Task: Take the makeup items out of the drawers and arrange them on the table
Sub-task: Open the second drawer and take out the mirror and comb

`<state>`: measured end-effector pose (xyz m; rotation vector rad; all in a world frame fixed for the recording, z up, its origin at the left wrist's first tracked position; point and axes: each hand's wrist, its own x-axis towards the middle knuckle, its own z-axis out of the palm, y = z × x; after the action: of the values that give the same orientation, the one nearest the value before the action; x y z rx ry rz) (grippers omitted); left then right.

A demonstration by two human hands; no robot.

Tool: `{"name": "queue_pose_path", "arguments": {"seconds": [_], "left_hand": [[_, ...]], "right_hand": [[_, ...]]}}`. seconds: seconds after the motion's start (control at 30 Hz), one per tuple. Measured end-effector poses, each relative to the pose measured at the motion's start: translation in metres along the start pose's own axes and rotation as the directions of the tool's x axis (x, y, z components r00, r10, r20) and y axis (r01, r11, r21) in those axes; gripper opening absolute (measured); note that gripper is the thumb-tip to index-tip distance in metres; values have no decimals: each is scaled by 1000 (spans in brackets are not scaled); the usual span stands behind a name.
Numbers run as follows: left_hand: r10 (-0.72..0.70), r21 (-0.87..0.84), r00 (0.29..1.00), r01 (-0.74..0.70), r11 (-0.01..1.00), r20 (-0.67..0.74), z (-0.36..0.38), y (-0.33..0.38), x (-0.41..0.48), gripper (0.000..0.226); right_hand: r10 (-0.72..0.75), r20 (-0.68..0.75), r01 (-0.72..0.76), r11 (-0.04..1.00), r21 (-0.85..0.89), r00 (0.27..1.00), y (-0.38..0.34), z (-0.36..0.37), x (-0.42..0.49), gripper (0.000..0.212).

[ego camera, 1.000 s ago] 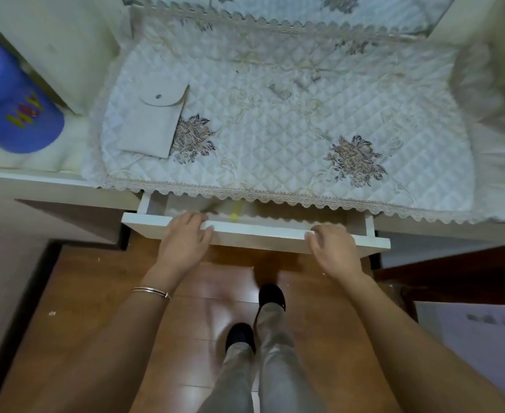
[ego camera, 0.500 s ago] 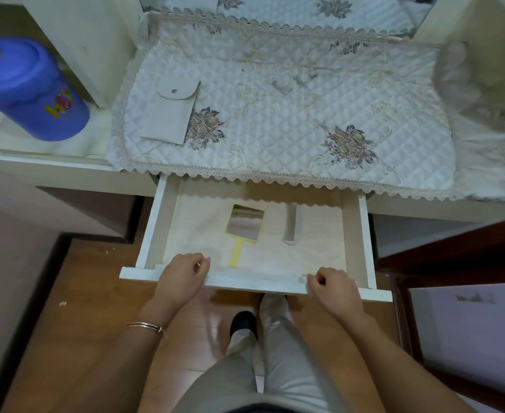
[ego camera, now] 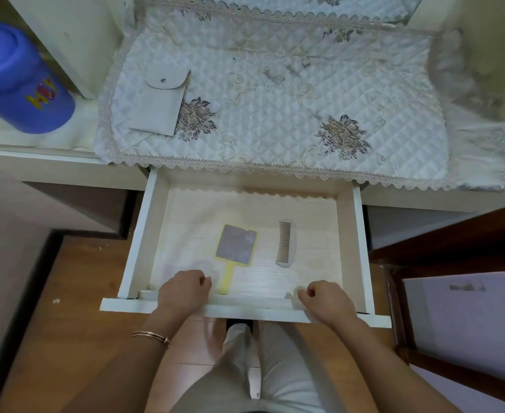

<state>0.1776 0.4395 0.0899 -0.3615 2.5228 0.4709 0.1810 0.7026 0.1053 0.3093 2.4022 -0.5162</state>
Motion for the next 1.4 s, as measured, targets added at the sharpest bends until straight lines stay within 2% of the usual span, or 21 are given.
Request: {"name": "queue_pose_path", "arguments": {"seconds": [0.07,0.13,0.2,0.3,0.43,0.57,0.7,0.77,0.87,0.93,1.07,1.17,1.23,1.3,1.33,1.4], "left_hand": [[-12,-52,999,15,999,49,8,9,13,30],[-14,-71,994,21,997,104,18,20,26,35],[26,-5,986,-25,1000,164,32,29,38,48],[-25,3,992,25,1000,127,48,36,48,52],[-88,-117,991,100,988,100,55,42,51,46],[-105,-193,990,122,974,98,56,45,55,38],[-116,-243,990,132,961,80,43,51,50,19],[-103,-264,994,110,958,42,30,53,46,21],[-90,-287,996,83,954,-12,4,56,38,33],[-75,-336,997,66,939,-16,-17,56,32,32],[-3,-470,1000,4,882,3,-60,52,18,6],[26,-576,999,-47,816,-44,-94,59,13,10],[-16,-712,993,-70,699,-113,-118,67,21,13],[-89,-840,979,-109,532,-184,-141,77,44,17],[-123,-866,968,-137,481,-221,-152,85,58,20],[-185,-876,937,-190,443,-297,-170,103,91,27]], "right_hand": [[31,29,-32,999,35,999,-7,-3,16,26],[55,-13,-52,987,150,998,-15,-4,33,20],[73,-59,-56,966,254,996,-25,-6,51,28],[156,-84,-113,918,381,984,-41,-9,77,40],[245,-103,-189,905,381,964,-53,-1,100,48],[282,-117,-220,901,375,952,-58,5,107,39],[325,-10,-286,848,447,946,-56,6,112,41],[308,53,-297,837,460,950,-57,4,108,32],[205,92,-223,830,512,974,-60,-2,94,4],[111,90,-142,809,571,990,-62,-7,86,27],[-39,54,-5,761,649,998,-72,-34,67,38],[-126,-24,107,711,695,992,-84,-66,63,31],[-151,-93,170,652,739,984,-97,-90,68,18],[-151,-151,212,596,774,977,-115,-115,81,15],[-137,-182,228,578,783,974,-124,-127,91,14],[-110,-228,249,569,783,967,-142,-149,118,12]]}}
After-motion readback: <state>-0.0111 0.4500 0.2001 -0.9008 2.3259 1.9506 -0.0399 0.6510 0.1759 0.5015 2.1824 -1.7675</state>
